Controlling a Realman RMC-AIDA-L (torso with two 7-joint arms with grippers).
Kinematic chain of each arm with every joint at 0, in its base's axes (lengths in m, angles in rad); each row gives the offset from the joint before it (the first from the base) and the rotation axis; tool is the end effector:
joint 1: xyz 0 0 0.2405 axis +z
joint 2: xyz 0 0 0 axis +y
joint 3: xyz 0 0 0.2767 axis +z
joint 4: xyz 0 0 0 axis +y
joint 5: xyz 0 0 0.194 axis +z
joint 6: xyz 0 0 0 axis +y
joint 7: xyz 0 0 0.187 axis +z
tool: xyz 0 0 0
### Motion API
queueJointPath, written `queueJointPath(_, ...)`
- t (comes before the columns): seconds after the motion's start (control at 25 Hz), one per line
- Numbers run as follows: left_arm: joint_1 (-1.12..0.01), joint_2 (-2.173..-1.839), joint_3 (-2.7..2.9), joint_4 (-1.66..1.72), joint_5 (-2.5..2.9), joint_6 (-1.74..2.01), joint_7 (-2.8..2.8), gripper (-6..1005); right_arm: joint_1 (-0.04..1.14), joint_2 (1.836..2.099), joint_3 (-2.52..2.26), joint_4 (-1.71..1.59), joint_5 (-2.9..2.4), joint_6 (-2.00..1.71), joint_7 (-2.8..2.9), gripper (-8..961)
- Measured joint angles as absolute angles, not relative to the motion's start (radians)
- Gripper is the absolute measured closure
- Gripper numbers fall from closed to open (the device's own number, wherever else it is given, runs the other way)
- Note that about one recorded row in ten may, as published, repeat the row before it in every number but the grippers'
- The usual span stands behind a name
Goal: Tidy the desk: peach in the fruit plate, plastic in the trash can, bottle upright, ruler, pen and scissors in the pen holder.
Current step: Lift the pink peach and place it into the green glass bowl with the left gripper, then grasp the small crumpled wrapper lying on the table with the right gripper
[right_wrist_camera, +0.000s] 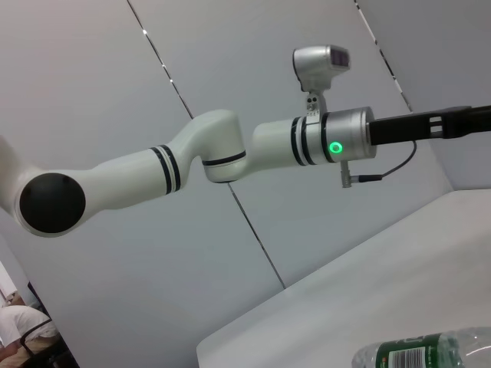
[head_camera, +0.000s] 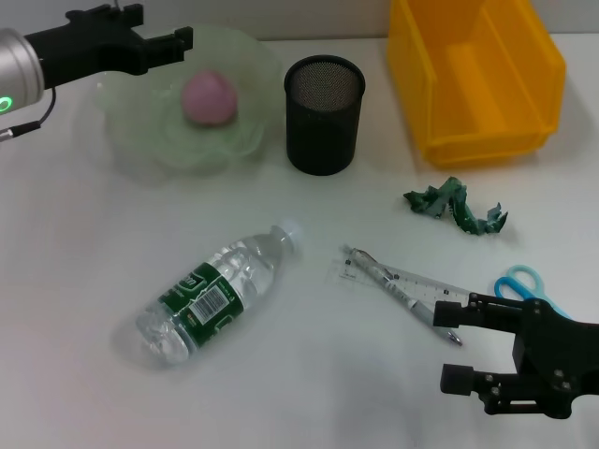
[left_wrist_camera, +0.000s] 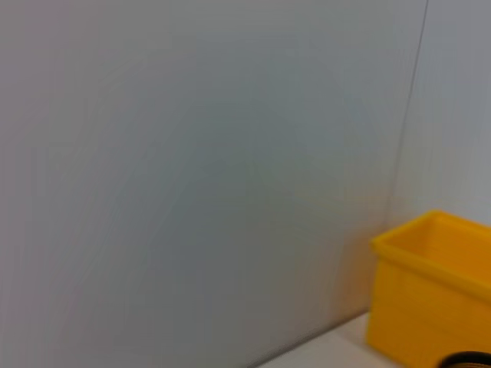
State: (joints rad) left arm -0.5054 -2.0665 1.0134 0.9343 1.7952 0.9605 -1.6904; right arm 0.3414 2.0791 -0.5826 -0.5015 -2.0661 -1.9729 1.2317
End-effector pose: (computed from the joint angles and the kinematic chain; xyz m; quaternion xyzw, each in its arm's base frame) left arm -0.2385 0.4375 0.0024 -0.8755 -0.2560 -0.2058 0.3544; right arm 0.2641 0.2200 -0.0476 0.9013 -0.2415 -0.3593 0.0123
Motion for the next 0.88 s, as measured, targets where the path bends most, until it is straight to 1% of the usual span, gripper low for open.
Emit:
queueJointPath(0.12, -0.476, -2.064, 0.992, 0.959, 1.777, 1.066, -1.689, 241, 0.342, 2.079, -0.580, -0.501, -2.066, -1.974, 1.232, 167)
queueJointPath(0.24, -0.454, -2.057, 0.963, 0.985, 1.771, 1.299, -1.660, 165, 0.343, 2.076, -0.567, -0.508, -2.066, -1.992, 1.232, 167)
queueJointPath(0.32, -0.450, -2.050, 0.952, 0.982, 1.771, 1.457, -1.627, 162, 0.343, 2.071, -0.547, -0.518, -2.066, -2.007, 1.234, 167)
queueJointPath(0.4, -0.449, -2.044, 0.956, 0.960, 1.789, 1.646, -1.563, 159, 0.344, 2.061, -0.508, -0.547, -2.066, -2.035, 1.248, 167)
queueJointPath(0.48, -0.449, -2.049, 0.970, 0.935, 1.834, 1.729, -1.513, 157, 0.344, 2.050, -0.465, -0.599, -2.065, -2.074, 1.285, 167)
queueJointPath(0.6, -0.445, -2.067, 0.984, 0.891, 1.917, 1.757, -1.457, 158, 0.363, 2.041, -0.413, -0.762, -2.045, -2.124, 1.435, 168)
queueJointPath(0.76, -0.452, -2.067, 0.989, 0.816, 1.935, 1.752, -1.421, 158, 0.421, 2.040, -0.490, -1.104, -2.064, -2.128, 1.753, 168)
queueJointPath(0.88, -0.452, -2.066, 0.986, 0.802, 1.934, 1.756, -1.416, 159, 0.461, 2.046, -0.626, -1.345, -2.147, -2.106, 1.951, 168)
